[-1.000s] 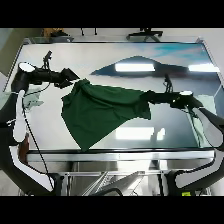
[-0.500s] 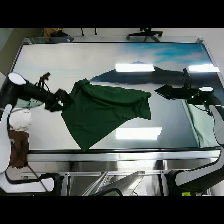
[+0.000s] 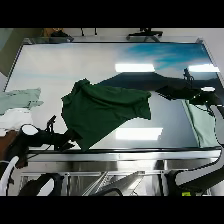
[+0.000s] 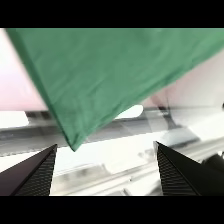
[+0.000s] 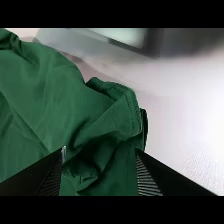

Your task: Fold the shirts.

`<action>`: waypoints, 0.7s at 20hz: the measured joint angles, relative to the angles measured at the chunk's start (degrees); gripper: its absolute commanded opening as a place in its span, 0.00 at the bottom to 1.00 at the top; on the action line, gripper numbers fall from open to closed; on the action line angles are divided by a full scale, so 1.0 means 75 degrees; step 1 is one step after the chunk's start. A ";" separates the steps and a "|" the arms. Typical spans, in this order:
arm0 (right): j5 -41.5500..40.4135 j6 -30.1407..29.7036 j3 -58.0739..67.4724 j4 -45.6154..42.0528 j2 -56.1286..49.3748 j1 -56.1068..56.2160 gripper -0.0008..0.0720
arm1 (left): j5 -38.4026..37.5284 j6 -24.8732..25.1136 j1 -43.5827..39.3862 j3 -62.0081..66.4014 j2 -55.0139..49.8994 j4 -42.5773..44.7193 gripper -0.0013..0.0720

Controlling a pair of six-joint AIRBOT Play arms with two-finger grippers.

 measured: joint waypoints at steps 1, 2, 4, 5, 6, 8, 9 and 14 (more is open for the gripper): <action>0.0012 0.0000 0.0000 0.0003 0.0000 0.0000 0.71 | 0.0239 -0.0015 0.0000 -0.0271 0.0189 -0.0140 0.93; 0.0012 0.0000 0.0000 0.0003 -0.0003 0.0000 0.71 | 0.0519 -0.0015 0.0000 -0.0519 0.0356 -0.0318 0.93; 0.0017 0.0000 0.0000 0.0006 -0.0003 0.0000 0.71 | 0.0927 0.0015 0.0000 -0.0836 0.0536 -0.0580 0.93; 0.0015 0.0000 0.0000 0.0006 -0.0003 0.0000 0.71 | 0.1105 0.0055 0.0000 -0.0941 0.0557 -0.0688 0.93; 0.0017 0.0000 0.0000 0.0009 -0.0003 0.0000 0.71 | 0.1241 0.0096 0.0003 -0.1011 0.0522 -0.0755 0.93; 0.0020 0.0000 0.0000 0.0012 -0.0003 0.0000 0.71 | 0.1408 0.0210 0.0003 -0.1096 0.0280 -0.0874 0.93; 0.0023 0.0000 0.0000 0.0017 -0.0003 0.0000 0.71 | 0.1431 0.0283 0.0003 -0.1113 0.0108 -0.1023 0.93; 0.0038 0.0000 0.0000 0.0026 -0.0006 0.0000 0.71 | 0.2084 0.1443 -0.0003 -0.0851 -0.0997 -0.1798 0.04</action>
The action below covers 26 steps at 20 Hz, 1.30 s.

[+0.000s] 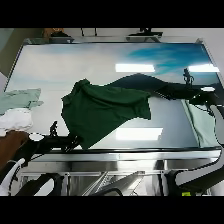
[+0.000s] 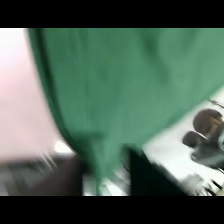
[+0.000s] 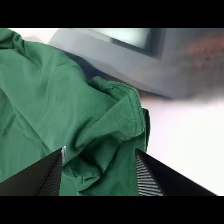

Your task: Fold the shirts.

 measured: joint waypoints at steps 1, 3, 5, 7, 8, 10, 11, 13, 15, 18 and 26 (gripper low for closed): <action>-0.0003 0.0000 0.0000 0.0000 0.0000 -0.0003 0.71 | 0.0096 0.0277 0.0006 0.0207 -0.0207 -0.0230 0.04; -0.0003 0.0000 0.0000 -0.0009 0.0000 -0.0015 0.71 | -0.0035 0.0685 0.0047 0.0769 -0.0621 -0.0656 0.04; 0.0017 0.0006 0.0000 -0.0029 0.0000 -0.0015 0.70 | -0.0175 0.0909 0.0297 0.1445 -0.1000 -0.0758 0.04; 0.0149 0.0058 0.0000 -0.0128 0.0000 -0.0015 0.70 | -0.0425 0.0944 0.0702 0.2101 -0.1274 -0.0443 0.04; 0.0236 0.0117 -0.0009 -0.0216 0.0000 -0.0015 0.70 | -0.0484 0.0828 0.0935 0.2398 -0.1373 -0.0166 0.04; 0.0501 0.0201 -0.0111 -0.0382 0.0000 -0.0012 0.70 | -0.0612 0.0583 0.1416 0.2929 -0.1498 0.0513 0.04; 0.0629 0.0207 -0.0230 -0.0431 0.0000 0.0009 0.70 | -0.0621 0.0478 0.1649 0.3156 -0.1539 0.0831 0.04; 0.0863 0.0198 -0.0615 -0.0495 0.0020 0.0140 0.65 | -0.0592 0.0399 0.2017 0.3506 -0.1585 0.1239 0.04; 0.0927 0.0020 -0.1078 -0.0539 0.0050 0.0382 0.65 | -0.0583 0.0428 0.2273 0.3794 -0.1609 0.1498 0.04; 0.0711 -0.0309 -0.1620 -0.0557 0.0067 0.0970 0.66 | -0.0603 0.0522 0.2436 0.4179 -0.1772 0.1702 0.04; -0.0408 -0.0839 -0.1918 -0.0125 0.0079 0.2340 0.65 | -0.1381 0.0621 0.2206 0.5138 -0.2702 0.1851 0.04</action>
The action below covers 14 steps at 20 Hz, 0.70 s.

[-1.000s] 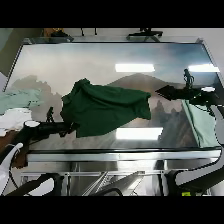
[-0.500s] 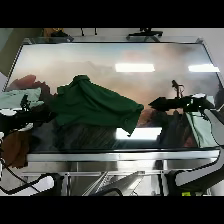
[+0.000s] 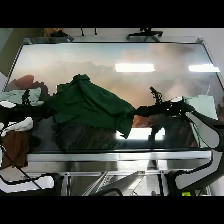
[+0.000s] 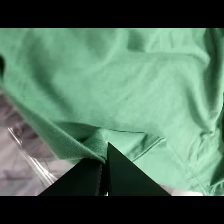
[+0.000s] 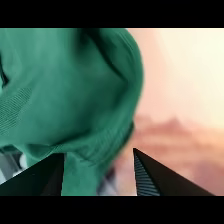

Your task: Fold the shirts.

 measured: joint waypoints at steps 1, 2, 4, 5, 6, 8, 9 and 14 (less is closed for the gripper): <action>-0.0070 -0.0137 0.0012 0.0224 0.0003 0.0061 0.65 | -0.0055 0.0006 -0.0055 0.0102 -0.0067 0.0003 0.04; -0.0114 -0.0230 0.0052 0.0405 0.0012 0.0099 0.65 | -0.0085 0.0006 -0.0099 0.0187 -0.0111 0.0000 0.04; -0.0137 -0.0370 0.0166 0.0644 0.0085 0.0143 0.65 | -0.0207 0.0015 -0.0134 0.0347 -0.0166 0.0003 0.04; -0.0137 -0.0428 0.0224 0.0726 0.0149 0.0160 0.65 | -0.0315 0.0041 -0.0122 0.0428 -0.0184 0.0003 0.04; -0.0137 -0.0458 0.0274 0.0793 0.0221 0.0169 0.65 | -0.0385 0.0061 -0.0090 0.0495 -0.0192 0.0003 0.04; -0.0131 -0.0507 0.0338 0.0860 0.0358 0.0187 0.65 | -0.0574 0.0087 0.0003 0.0580 -0.0207 0.0009 0.04; -0.0125 -0.0510 0.0353 0.0895 0.0396 0.0195 0.55 | -0.0638 0.0099 0.0044 0.0595 -0.0210 0.0009 0.04; -0.0035 -0.0498 0.0391 0.0965 0.0385 0.0309 0.54 | -0.0828 0.0140 0.0152 0.0609 -0.0219 0.0017 0.04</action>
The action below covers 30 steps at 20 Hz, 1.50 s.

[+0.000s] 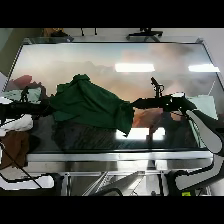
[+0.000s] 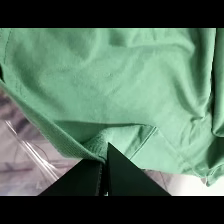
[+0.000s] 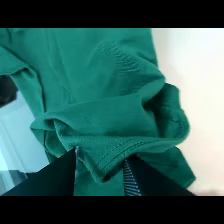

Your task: Fold the shirts.

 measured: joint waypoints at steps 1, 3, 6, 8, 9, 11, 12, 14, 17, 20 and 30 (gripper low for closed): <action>0.0050 0.0029 0.0000 0.0000 -0.0023 0.0035 0.63 | -0.0026 0.0009 0.0000 0.0000 0.0000 -0.0003 0.04; 0.0175 0.0064 0.0006 0.0006 -0.0058 0.0099 0.51 | -0.0073 0.0020 -0.0015 0.0000 0.0000 -0.0020 0.04; 0.0280 0.0137 0.0006 0.0020 -0.0085 0.0163 0.12 | -0.0111 0.0137 -0.0067 0.0000 0.0000 -0.0017 0.04; 0.0256 0.0146 0.0006 0.0114 -0.0090 0.0184 0.05 | -0.0111 0.0233 -0.0119 0.0006 0.0000 -0.0029 0.04; 0.0216 0.0149 0.0017 0.0195 -0.0090 0.0184 0.05 | -0.0111 0.0283 -0.0143 0.0020 0.0000 -0.0067 0.04; 0.0195 0.0195 0.0163 0.0405 -0.0070 0.0160 0.05 | -0.0204 0.0405 -0.0178 0.0085 0.0090 -0.0268 0.04; 0.0286 0.0195 0.0344 0.0533 -0.0015 0.0111 0.05 | -0.0283 0.0481 -0.0189 0.0187 0.0227 -0.0568 0.04; 0.0589 0.0195 0.0965 0.0959 0.0248 -0.0117 0.05 | -0.0554 0.0600 -0.0157 0.0638 0.0641 -0.1279 0.03; 0.0950 0.0309 0.2457 0.1792 0.1055 -0.0886 0.05 | -0.0886 0.0647 0.0122 0.2075 0.1585 -0.2404 0.04; 0.1134 0.0560 0.4071 0.2241 0.2200 -0.2025 0.05 | -0.0985 0.0405 0.0691 0.4062 0.2675 -0.3040 0.04; 0.0542 0.0804 0.5540 0.1186 0.5193 -0.4701 0.05 | -0.1055 -0.0111 0.3404 0.6531 0.4960 -0.3427 0.04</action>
